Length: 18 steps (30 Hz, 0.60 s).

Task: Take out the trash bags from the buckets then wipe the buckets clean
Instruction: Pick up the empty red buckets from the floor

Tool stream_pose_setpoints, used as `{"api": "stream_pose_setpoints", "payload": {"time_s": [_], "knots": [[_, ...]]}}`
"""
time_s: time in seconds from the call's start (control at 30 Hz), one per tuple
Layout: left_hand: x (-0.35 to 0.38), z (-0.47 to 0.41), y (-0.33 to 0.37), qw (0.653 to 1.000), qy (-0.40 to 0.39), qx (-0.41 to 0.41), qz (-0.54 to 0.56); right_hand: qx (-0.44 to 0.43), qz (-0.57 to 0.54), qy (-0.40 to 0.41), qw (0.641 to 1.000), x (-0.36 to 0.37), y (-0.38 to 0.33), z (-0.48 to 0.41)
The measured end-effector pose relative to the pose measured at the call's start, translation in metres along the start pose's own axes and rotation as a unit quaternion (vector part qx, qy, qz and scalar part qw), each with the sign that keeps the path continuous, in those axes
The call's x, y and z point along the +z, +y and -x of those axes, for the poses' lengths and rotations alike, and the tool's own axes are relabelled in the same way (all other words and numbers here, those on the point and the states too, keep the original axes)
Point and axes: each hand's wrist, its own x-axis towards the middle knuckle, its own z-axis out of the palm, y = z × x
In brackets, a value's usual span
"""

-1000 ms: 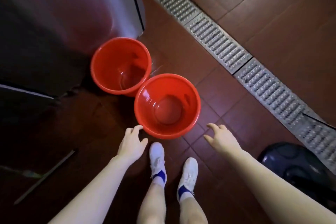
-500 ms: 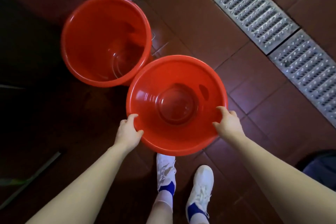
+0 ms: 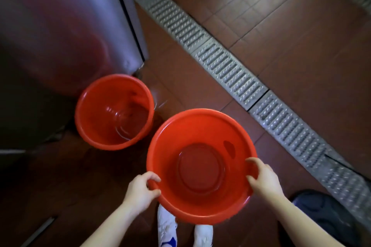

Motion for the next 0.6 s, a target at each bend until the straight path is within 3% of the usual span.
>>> {"api": "stream_pose_setpoints", "payload": {"time_s": [0.27, 0.6], "knots": [[-0.146, 0.082, 0.175, 0.988, 0.069, 0.138, 0.012, -0.1, -0.06, 0.122, 0.986, -0.203, -0.095, 0.056], [-0.316, 0.073, 0.397, 0.936, 0.248, 0.24, 0.069, -0.278, -0.114, 0.221, 0.928, -0.446, -0.267, -0.012]]}}
